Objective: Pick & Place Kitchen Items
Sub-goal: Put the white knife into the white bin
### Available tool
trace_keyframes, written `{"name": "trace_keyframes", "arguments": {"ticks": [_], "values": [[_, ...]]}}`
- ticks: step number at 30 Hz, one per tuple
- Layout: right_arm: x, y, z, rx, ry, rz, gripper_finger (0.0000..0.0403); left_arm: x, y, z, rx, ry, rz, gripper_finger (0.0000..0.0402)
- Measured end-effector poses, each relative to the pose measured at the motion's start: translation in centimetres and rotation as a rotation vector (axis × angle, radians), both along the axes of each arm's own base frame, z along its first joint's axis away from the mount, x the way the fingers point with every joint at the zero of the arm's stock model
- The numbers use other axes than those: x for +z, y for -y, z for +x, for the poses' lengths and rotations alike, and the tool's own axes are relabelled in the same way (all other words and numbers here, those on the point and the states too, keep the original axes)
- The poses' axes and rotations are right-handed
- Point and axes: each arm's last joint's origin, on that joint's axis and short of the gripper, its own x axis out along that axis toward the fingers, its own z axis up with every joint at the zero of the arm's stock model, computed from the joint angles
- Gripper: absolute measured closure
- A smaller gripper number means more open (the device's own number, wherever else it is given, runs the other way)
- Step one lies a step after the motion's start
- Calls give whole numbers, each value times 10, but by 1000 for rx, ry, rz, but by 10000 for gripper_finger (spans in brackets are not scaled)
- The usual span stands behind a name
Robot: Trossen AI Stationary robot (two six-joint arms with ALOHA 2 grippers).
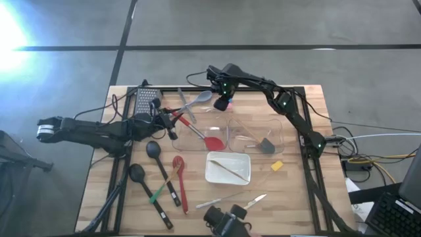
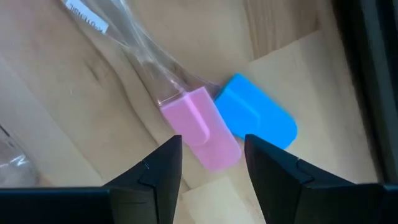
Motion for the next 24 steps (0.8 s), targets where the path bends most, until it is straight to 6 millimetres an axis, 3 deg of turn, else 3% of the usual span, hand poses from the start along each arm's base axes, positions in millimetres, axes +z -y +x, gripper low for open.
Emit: {"name": "trace_keyframes", "arguments": {"ticks": [24], "values": [[-1, -6, 3, 209, 5, 4, 246, 0, 0, 0, -1, -4, 6, 303]]}}
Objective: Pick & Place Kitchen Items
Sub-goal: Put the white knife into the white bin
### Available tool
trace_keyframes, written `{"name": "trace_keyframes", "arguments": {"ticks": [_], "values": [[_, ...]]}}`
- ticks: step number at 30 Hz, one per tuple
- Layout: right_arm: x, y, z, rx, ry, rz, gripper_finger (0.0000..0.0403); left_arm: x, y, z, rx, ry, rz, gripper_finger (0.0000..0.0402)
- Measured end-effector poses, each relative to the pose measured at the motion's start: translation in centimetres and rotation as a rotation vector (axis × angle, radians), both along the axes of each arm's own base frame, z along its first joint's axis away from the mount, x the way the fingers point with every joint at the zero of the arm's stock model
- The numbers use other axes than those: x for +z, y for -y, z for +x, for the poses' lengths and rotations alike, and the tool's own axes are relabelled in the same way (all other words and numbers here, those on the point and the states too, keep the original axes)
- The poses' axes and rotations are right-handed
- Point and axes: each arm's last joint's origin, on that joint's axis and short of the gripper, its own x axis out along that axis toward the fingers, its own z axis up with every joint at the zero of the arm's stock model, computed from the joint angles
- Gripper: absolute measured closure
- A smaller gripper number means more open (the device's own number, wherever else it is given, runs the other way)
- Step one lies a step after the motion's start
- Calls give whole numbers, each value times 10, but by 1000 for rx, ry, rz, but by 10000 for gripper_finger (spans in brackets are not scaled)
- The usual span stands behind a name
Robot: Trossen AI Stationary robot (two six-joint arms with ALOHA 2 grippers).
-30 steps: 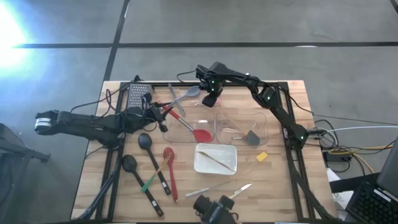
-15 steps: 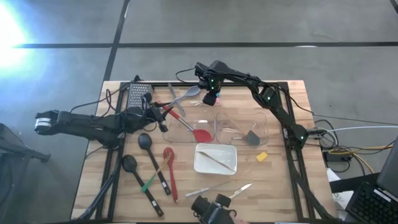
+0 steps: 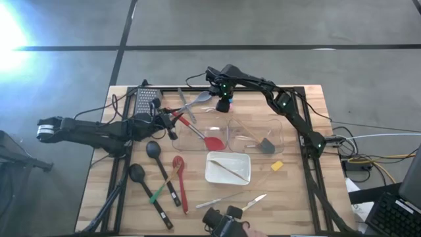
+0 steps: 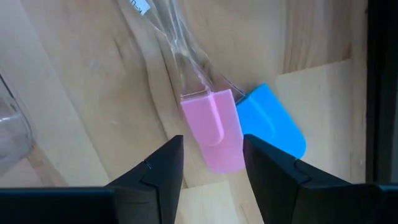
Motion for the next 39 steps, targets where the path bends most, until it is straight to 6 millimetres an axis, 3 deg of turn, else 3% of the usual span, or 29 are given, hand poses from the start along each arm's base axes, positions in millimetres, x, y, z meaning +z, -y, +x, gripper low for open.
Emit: {"name": "trace_keyframes", "arguments": {"ticks": [9, 23, 36, 39], "values": [[3, -6, -8, 54, -74, 51, 267, 0, 0, 0, 0, 0, 0, 303], [55, -10, -11, 214, 88, -42, 297, 0, 0, 0, 0, -1, 1, 303], [59, 0, 10, 387, 253, -236, 332, 0, 0, 0, 0, -1, 1, 303], [50, 0, 12, 405, 229, -228, 343, 0, -1, 0, 2, 0, 0, 303]]}}
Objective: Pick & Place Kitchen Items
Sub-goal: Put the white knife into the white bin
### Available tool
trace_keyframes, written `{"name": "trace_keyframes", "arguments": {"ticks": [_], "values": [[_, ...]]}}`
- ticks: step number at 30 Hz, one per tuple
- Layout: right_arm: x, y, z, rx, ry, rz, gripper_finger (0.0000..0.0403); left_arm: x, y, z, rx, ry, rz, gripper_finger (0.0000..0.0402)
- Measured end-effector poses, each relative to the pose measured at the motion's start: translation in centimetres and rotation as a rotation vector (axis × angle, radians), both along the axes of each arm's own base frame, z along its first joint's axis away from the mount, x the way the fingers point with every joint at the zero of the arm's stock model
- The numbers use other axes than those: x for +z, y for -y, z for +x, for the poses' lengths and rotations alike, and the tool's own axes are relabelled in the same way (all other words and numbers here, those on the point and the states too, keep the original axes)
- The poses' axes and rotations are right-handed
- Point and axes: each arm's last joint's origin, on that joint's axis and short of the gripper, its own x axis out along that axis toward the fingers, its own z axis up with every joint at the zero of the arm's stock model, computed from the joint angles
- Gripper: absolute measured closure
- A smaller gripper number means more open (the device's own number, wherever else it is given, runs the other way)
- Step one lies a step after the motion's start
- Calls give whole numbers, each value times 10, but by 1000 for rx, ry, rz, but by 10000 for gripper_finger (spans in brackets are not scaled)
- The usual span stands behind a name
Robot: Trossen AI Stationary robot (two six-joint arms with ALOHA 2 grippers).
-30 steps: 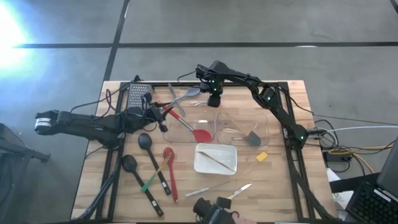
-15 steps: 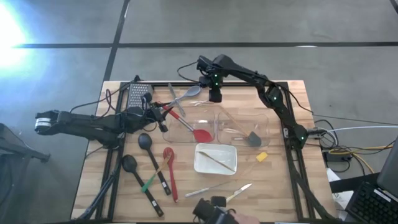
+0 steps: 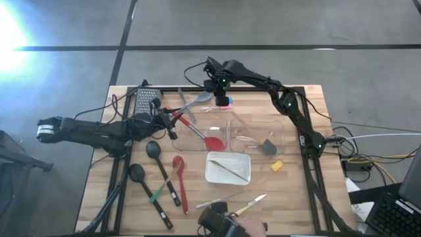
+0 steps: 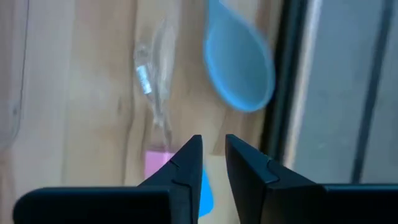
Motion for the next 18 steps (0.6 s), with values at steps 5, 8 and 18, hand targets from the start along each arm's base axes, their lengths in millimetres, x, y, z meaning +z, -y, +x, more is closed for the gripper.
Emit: {"name": "trace_keyframes", "arguments": {"ticks": [5, 8, 18], "values": [[-18, 4, -6, -39, -71, 75, 359, 0, -3, 0, -4, 7, -16, 303], [-7, 2, -19, -75, -122, 149, 367, -1, -4, -1, 1, 4, -21, 303], [79, -33, -73, -281, -71, 309, 394, 0, -5, -1, 10, 16, -25, 303]]}}
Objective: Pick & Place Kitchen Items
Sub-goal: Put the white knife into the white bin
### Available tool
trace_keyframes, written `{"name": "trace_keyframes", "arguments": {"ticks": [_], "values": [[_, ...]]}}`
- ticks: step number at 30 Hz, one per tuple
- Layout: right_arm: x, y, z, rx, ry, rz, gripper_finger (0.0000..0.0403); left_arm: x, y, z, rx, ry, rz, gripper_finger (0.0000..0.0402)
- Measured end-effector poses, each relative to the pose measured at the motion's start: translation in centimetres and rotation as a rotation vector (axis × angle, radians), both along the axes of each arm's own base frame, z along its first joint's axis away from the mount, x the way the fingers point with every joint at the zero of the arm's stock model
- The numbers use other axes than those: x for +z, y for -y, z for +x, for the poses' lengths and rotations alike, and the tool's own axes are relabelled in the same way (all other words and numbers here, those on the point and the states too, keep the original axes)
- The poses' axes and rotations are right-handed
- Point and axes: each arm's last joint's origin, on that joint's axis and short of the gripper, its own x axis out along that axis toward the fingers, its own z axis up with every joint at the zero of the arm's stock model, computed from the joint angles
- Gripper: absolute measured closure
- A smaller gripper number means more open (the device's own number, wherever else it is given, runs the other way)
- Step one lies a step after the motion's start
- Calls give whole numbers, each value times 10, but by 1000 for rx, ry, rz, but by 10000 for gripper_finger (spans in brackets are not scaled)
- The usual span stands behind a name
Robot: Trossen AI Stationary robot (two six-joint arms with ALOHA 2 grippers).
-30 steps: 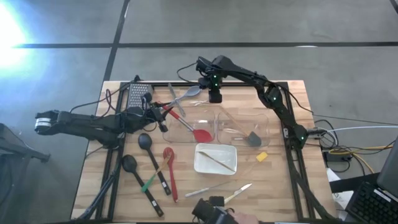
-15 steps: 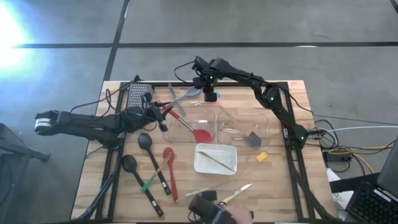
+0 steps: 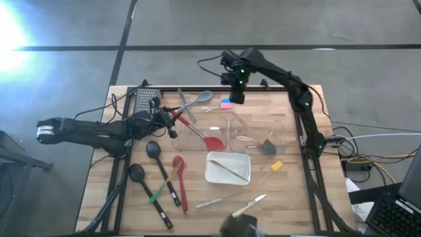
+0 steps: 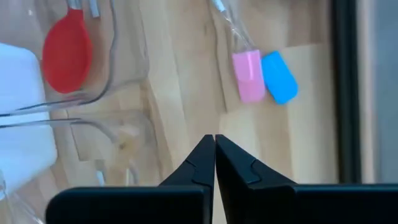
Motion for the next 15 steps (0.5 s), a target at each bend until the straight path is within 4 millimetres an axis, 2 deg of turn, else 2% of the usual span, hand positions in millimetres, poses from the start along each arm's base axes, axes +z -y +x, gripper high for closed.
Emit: {"name": "trace_keyframes", "arguments": {"ticks": [3, 7, 15], "values": [[21, -30, -9, -41, -5, -21, 394, 0, 0, 0, 0, -2, 2, 303], [38, -81, -20, -35, 12, -18, 394, 0, 0, 0, 0, -6, 9, 303], [60, -172, -60, -99, 122, 10, 394, -1, 0, 0, 0, -25, 10, 303]]}}
